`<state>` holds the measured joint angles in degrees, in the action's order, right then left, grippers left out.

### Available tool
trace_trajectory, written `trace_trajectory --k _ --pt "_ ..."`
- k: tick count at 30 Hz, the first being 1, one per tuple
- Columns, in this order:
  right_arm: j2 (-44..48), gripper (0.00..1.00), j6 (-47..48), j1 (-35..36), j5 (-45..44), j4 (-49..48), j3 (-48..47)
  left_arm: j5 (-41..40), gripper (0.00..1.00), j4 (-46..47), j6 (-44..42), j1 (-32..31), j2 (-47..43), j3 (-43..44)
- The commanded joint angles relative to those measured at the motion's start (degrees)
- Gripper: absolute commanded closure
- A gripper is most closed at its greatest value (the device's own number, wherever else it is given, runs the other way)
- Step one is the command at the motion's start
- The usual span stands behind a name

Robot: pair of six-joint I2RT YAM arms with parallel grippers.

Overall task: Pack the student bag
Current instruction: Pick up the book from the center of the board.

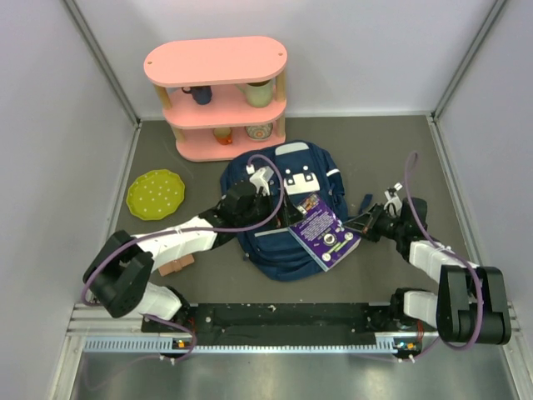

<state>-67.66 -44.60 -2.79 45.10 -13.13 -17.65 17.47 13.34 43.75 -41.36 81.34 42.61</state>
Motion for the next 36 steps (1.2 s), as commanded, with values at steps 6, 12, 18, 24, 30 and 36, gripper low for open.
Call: trace_trajectory --k 6,12,18,24,30,36 --pt "-1.43 0.96 3.9 1.64 -3.88 0.91 -0.54 -13.33 0.01 -9.45 0.74 -1.79 -6.62 -1.14" --pt "-0.02 0.54 9.43 1.73 -3.09 6.62 -3.27 -13.62 0.02 -16.43 2.66 -2.84 -12.69 -2.17" --pt "0.86 0.48 10.41 2.08 -0.89 7.67 -3.71 -8.08 0.02 -6.41 4.59 -5.74 -8.32 -3.33" --pt "0.16 0.49 9.27 2.44 -1.16 6.8 -2.04 -5.17 0.01 -2.73 7.49 -7.94 0.13 0.2" --pt "0.25 0.5 6.9 4.63 -0.54 3.02 0.42 -1.57 0.02 10.46 10.92 -8.12 5.05 -0.7" --pt "0.68 0.51 6.37 5.42 -0.01 2.4 1.56 -0.69 0.21 16.27 10.04 -8.03 10.06 4.14"
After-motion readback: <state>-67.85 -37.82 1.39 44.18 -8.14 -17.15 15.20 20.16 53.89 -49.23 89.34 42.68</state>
